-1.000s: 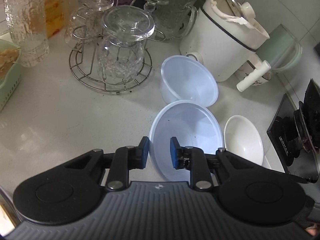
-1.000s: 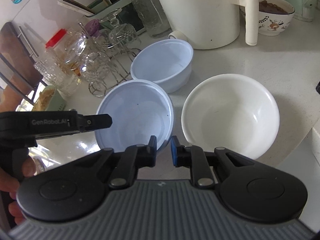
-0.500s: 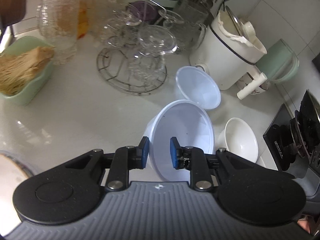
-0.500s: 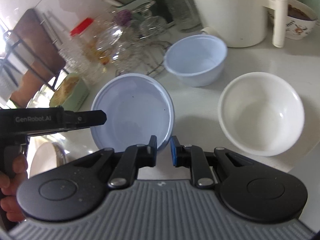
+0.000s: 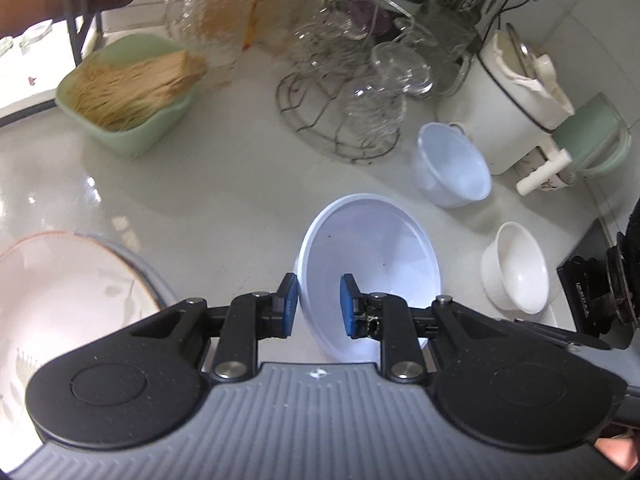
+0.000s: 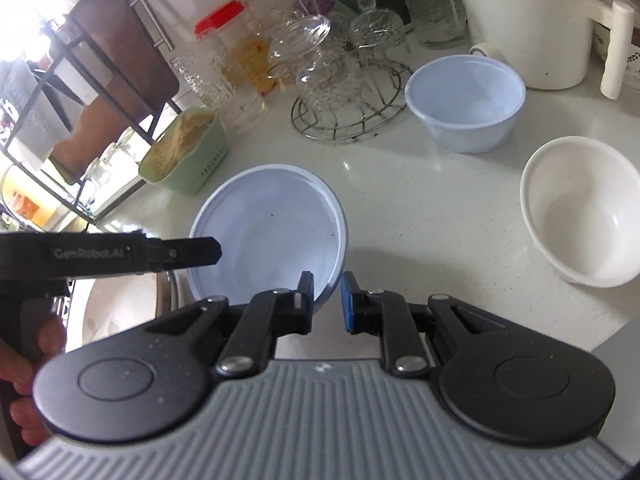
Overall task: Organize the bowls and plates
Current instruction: 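Carry the light blue bowl with both tools toward the stacked plates, then lower the light blue bowl onto the counter and open both tools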
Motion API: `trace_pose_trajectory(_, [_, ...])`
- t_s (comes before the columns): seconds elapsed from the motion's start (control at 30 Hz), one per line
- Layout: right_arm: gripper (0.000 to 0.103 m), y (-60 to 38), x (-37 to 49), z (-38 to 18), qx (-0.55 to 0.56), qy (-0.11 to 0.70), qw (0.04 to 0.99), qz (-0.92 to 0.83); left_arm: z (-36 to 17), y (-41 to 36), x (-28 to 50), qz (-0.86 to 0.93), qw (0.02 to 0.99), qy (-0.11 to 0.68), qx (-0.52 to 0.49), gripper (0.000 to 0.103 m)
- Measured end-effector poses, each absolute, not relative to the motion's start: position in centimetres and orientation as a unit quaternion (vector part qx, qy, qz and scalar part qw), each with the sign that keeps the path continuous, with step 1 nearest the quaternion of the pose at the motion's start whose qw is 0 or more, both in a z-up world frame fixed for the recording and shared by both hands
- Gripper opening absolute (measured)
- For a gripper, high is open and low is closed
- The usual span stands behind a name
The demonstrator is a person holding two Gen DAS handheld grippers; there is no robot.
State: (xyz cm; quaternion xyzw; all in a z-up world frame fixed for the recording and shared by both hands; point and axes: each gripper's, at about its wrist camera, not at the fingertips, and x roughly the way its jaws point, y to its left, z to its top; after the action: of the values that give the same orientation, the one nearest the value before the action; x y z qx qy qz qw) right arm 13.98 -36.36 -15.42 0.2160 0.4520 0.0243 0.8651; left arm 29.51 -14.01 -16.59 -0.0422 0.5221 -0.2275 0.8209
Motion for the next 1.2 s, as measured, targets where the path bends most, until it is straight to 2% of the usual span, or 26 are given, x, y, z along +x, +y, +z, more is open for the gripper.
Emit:
trace_pose_trajectory(0.67, [0.020, -34.7, 13.4, -17.1, 0.212, 0.479, 0.852, 0.014, -18.9, -14.0, 28.7, -0.220, 0.806, 0.548, 0.019, 0.028])
trace_pose_trajectory(0.83, [0.021, -34.3, 13.2, -16.6, 0.200, 0.479, 0.855, 0.004, -18.4, -13.6, 28.8, -0.218, 0.811, 0.543, 0.014, 0.045])
trace_pose_trajectory(0.9, [0.037, -34.2, 13.0, -16.3, 0.196, 0.475, 0.858, 0.000, -17.9, -13.5, 28.8, -0.220, 0.815, 0.536, 0.016, 0.048])
trace_pose_trajectory(0.93, [0.054, -34.2, 12.8, -16.1, 0.196, 0.471, 0.860, -0.003, -17.6, -13.4, 28.8, -0.222, 0.816, 0.533, 0.013, 0.050])
trace_pose_trajectory(0.97, [0.067, -34.2, 12.6, -15.9, 0.196, 0.465, 0.863, -0.006, -17.2, -13.3, 28.7, -0.225, 0.818, 0.529, 0.010, 0.053])
trace_pose_trajectory(1.07, [0.078, -34.2, 11.9, -15.3, 0.193, 0.455, 0.869, -0.022, -16.1, -13.1, 28.5, -0.226, 0.826, 0.516, 0.026, 0.055])
trace_pose_trajectory(1.2, [0.078, -34.1, 10.9, -14.3, 0.185, 0.444, 0.876, -0.033, -14.6, -12.6, 28.2, -0.232, 0.830, 0.506, 0.035, 0.059])
